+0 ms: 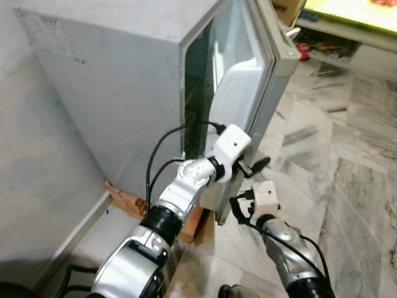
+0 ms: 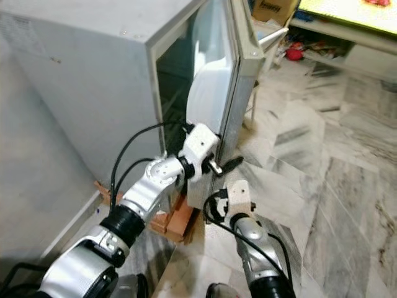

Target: Restocking fridge

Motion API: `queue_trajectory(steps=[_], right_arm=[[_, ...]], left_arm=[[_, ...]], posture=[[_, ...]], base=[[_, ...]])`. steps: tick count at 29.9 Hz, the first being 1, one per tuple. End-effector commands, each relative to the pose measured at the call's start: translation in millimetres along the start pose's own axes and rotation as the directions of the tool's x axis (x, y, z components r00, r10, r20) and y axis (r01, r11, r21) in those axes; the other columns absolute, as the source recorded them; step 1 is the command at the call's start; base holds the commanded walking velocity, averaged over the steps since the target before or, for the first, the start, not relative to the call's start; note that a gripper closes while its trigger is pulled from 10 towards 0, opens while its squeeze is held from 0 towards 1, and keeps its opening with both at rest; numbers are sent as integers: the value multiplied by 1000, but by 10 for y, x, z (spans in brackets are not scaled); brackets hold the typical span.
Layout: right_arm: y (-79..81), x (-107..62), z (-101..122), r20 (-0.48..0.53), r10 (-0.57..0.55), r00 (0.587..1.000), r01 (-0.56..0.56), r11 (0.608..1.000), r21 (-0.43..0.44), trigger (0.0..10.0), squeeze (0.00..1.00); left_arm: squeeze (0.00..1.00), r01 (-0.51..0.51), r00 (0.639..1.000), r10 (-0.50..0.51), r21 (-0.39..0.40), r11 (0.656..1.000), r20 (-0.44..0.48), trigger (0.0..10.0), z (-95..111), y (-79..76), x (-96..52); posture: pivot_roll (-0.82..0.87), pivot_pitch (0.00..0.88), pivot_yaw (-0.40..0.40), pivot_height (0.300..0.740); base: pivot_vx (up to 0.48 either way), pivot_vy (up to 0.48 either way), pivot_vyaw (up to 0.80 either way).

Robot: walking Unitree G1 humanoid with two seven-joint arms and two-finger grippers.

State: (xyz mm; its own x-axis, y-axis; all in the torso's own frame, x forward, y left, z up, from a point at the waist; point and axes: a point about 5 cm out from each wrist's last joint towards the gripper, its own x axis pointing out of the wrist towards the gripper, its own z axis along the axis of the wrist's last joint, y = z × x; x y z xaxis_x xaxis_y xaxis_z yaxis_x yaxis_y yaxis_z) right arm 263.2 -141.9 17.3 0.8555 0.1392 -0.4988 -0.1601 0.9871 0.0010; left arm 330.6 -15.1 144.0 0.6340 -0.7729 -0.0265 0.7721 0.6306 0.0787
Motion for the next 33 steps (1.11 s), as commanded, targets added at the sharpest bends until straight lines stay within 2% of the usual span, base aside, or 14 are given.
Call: queue_trajectory(steps=[1,5,8,9,13,15,16,17,19,20,23,26,33], right_arm=[[-5,8,16,6,-1,1000,1,1000,-7,10000,0],[2,16,19,7,4,1000,-4,1000,-15,10000,0],[-4,15,13,2,3,1000,-3,1000,-11,10000,0],[-8,12,8,0,1,1000,-1,1000,-9,10000,0],[-16,5,5,3,-5,1000,5,1000,-4,10000,0],[-25,-1,7,10,-13,1000,13,1000,2,10000,0],[-25,-1,7,10,-13,1000,13,1000,2,10000,0],[-30,0,9,13,-19,1000,19,1000,3,10000,0],[-36,2,19,19,-23,1000,23,1000,5,10000,0],[-36,2,19,19,-23,1000,23,1000,5,10000,0],[-47,2,26,24,-25,999,25,1000,9,10000,0],[-68,-2,29,29,-32,999,31,999,9,10000,0],[-91,-2,41,39,-37,999,37,999,-4,10000,0]], left_arm=[[0,40,993,-37,-34,999,109,10000,292,-212,161],[0,18,994,-12,-60,998,106,10000,253,-143,76],[0,-34,993,41,-67,997,112,10000,201,-49,-46],[0,-82,990,91,-85,993,108,10000,146,32,-141],[0,-180,979,186,-71,981,79,10000,3,185,-326],[0,-255,965,259,-81,963,42,10000,-138,297,-512],[0,-255,965,259,-81,963,42,10000,-138,297,-512],[0,-318,947,320,-83,944,6,10000,-257,383,-695],[0,-381,924,381,-93,920,-23,10000,-339,455,-870],[0,-381,924,381,-93,920,-23,10000,-339,455,-870],[0,-483,876,480,-87,871,-55,10000,-422,568,-1153],[0,-556,831,551,-78,828,-79,10000,-474,634,-1350],[0,-625,777,615,-45,779,-132,10000,-549,574,-1664]], posture=[[-1,24,-31,740],[-1,24,-31,740],[0,25,-31,740],[1,27,-30,740],[6,31,-27,740],[11,32,-26,740],[11,32,-26,740],[13,32,-26,740],[18,34,-26,740],[18,34,-26,740],[25,38,-27,740],[39,44,-25,740],[72,53,-28,740]], base=[[0,0,0],[0,0,0],[0,0,0],[0,0,0],[0,0,0],[0,0,0],[0,0,0],[0,0,0],[0,0,-378],[0,0,-756],[0,-201,-696],[0,-312,-283],[0,-304,0]])
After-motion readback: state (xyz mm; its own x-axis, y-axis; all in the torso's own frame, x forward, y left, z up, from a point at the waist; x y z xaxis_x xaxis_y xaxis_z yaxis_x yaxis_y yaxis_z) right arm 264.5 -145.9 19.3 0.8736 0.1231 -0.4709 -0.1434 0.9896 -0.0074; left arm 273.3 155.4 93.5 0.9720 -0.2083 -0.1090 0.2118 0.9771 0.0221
